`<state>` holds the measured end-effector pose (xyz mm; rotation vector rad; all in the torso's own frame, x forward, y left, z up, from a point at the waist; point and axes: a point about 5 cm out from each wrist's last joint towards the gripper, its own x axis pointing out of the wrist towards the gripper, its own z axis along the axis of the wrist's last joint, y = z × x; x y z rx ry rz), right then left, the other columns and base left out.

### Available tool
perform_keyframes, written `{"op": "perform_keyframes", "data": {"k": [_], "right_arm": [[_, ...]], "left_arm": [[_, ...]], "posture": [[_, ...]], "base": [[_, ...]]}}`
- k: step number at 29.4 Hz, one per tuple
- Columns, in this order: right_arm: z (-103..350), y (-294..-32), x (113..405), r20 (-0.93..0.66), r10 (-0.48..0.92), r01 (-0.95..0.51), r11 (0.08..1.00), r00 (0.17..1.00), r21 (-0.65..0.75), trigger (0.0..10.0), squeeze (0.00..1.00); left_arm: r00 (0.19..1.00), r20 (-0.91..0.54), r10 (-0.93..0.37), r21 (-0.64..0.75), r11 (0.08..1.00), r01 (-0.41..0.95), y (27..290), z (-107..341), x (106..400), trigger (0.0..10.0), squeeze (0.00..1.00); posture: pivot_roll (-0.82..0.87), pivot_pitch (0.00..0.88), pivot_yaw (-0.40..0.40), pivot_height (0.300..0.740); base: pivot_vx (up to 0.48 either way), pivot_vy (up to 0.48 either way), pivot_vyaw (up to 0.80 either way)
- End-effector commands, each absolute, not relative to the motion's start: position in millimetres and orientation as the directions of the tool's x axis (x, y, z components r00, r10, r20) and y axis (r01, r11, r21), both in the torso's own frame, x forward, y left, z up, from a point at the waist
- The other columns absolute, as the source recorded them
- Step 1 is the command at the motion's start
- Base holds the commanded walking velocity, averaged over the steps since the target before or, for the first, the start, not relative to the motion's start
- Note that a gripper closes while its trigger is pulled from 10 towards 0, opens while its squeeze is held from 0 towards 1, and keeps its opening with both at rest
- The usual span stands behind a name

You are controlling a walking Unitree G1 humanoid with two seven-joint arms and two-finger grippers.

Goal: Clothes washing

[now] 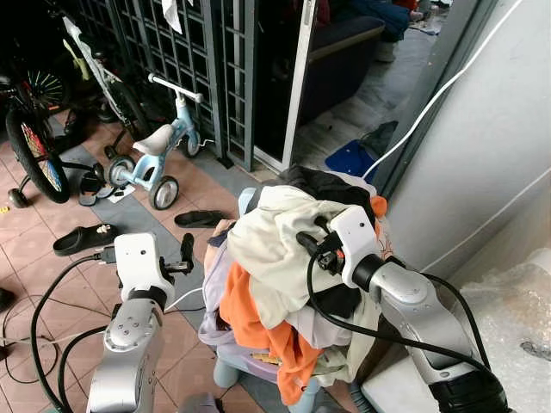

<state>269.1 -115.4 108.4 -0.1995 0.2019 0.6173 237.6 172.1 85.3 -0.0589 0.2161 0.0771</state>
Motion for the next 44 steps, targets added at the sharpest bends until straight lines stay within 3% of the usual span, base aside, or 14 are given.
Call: {"op": "perform_keyframes", "data": {"k": [1, 20, 26, 30, 33, 37, 42, 43, 44], "right_arm": [[98, -122, 269, -0.294, 0.519, -0.567, 0.817, 0.803, -0.106, 0.0, 0.0], [100, -122, 271, -0.231, 0.49, -0.509, 0.86, 0.84, -0.025, 0.0, 0.0], [110, -128, 265, -0.14, 0.405, -0.408, 0.913, 0.904, 0.007, 0.0, 0.0], [138, -124, 262, 0.002, 0.411, -0.411, 0.912, 0.912, 0.004, 0.0, 0.0], [155, -137, 262, 0.109, 0.316, -0.32, 0.947, 0.943, 0.026, 0.0, 0.0], [166, -150, 260, 0.149, 0.23, -0.233, 0.973, 0.962, 0.0, 0.0, 0.0], [167, -152, 258, 0.132, 0.222, -0.219, 0.975, 0.966, -0.035, 0.0, 0.0], [167, -151, 258, 0.13, 0.222, -0.219, 0.975, 0.966, -0.033, 4.3, 0.0], [166, -151, 257, 0.129, 0.223, -0.22, 0.975, 0.966, -0.033, 10.0, 0.0]], "left_arm": [[0.973, -0.223, 0.065, -0.054, 0.995, -0.079, 171, 85, 237, 10.0, 0.0], [0.978, -0.198, 0.064, -0.028, 0.997, -0.071, 168, 89, 239, 10.0, 0.0], [0.981, -0.185, 0.063, -0.005, 0.998, -0.065, 167, 90, 238, 10.0, 0.0], [0.985, -0.163, 0.065, 0.056, 0.997, -0.057, 171, 94, 239, 10.0, 0.0], [0.984, -0.164, 0.068, 0.052, 0.997, -0.06, 170, 93, 242, 10.0, 0.0], [0.986, -0.154, 0.059, 0.06, 0.997, -0.05, 167, 95, 245, 10.0, 0.0], [0.986, -0.155, 0.055, 0.063, 0.997, -0.046, 167, 95, 246, 10.0, 0.0], [0.986, -0.155, 0.056, 0.062, 0.997, -0.047, 167, 95, 246, 10.0, 0.0], [0.986, -0.155, 0.055, 0.061, 0.997, -0.046, 167, 95, 247, 10.0, 0.0]], "posture": [[-0.04, 0.0, -0.039, 0.74], [-0.04, 0.0, -0.042, 0.74], [-0.02, 0.0, -0.041, 0.74], [-0.03, 0.0, -0.021, 0.74], [-0.04, 0.0, -0.016, 0.74], [-0.05, 0.0, -0.009, 0.74], [-0.06, 0.0, -0.009, 0.74], [-0.06, 0.0, -0.01, 0.74], [-0.06, 0.0, -0.01, 0.74]], "base": [[0.0, 0.0, 0.0], [0.0, 0.0, 0.0], [0.0, 0.0, 0.0], [0.0, 0.0, 0.0], [0.0, 0.0, 0.0], [0.0, 0.0, 0.0], [0.0, -0.144, -0.36], [0.0, -0.24, -0.79], [0.0, 0.0, -0.79]]}}
